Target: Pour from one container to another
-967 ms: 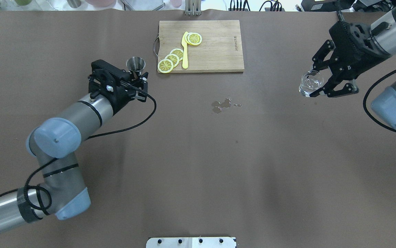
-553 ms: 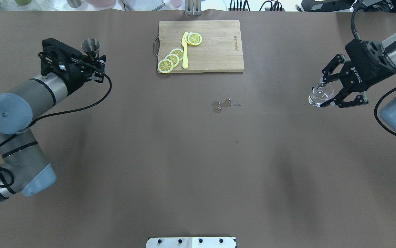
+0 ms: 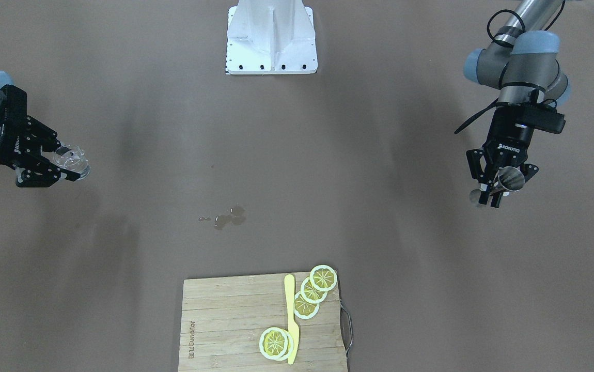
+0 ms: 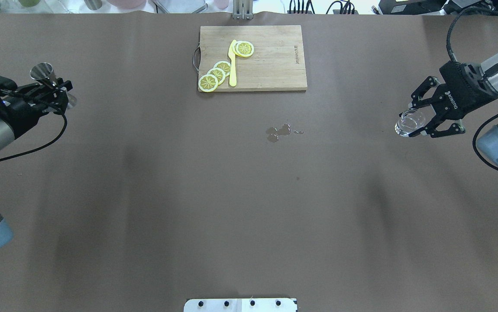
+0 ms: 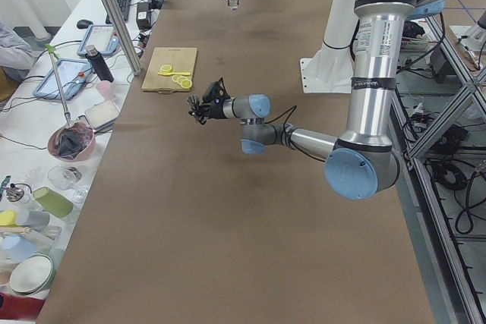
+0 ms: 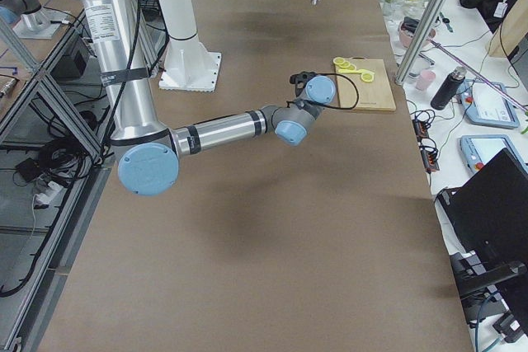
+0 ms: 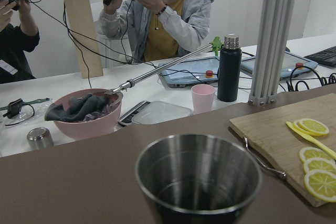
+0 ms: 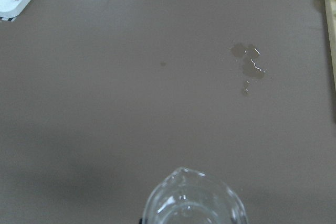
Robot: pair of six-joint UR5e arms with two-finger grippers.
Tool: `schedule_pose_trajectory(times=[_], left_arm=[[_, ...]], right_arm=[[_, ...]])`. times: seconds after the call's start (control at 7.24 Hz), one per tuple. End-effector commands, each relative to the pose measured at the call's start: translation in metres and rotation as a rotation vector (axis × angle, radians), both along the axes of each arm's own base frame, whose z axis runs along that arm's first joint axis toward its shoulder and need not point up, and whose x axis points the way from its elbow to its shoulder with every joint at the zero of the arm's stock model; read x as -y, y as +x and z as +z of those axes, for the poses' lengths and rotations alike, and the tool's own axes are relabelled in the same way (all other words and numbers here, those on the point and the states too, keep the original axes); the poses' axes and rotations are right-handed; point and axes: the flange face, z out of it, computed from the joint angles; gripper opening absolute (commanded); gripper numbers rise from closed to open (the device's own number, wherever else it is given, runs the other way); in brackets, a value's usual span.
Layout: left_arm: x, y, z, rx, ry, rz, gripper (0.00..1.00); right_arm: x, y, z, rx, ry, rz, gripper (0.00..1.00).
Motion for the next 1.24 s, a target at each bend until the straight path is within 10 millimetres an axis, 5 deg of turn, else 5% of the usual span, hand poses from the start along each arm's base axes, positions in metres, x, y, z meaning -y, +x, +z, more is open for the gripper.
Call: schedule_pose_trajectory(times=[0.0, 0.28, 0.55, 1.11], left_arm=[[-0.009, -0.027, 0.053, -0.013, 0.001, -0.035, 0.00], [-0.003, -0.040, 0.069, 0.039, -0.021, -0.174, 0.00], [-0.003, -0.040, 0.102, 0.090, -0.065, -0.181, 0.00], [-0.006, -0.034, 0.122, -0.011, -0.155, -0.312, 0.00]], right_arm=[[0.006, 0.000, 0.049, 0.016, 0.026, 0.006, 0.00], [0.001, 0.004, 0.083, 0.033, 0.056, 0.008, 0.00], [0.005, 0.001, 0.091, 0.026, 0.040, 0.011, 0.00], [0.052, -0.021, 0.087, 0.016, 0.033, 0.022, 0.00]])
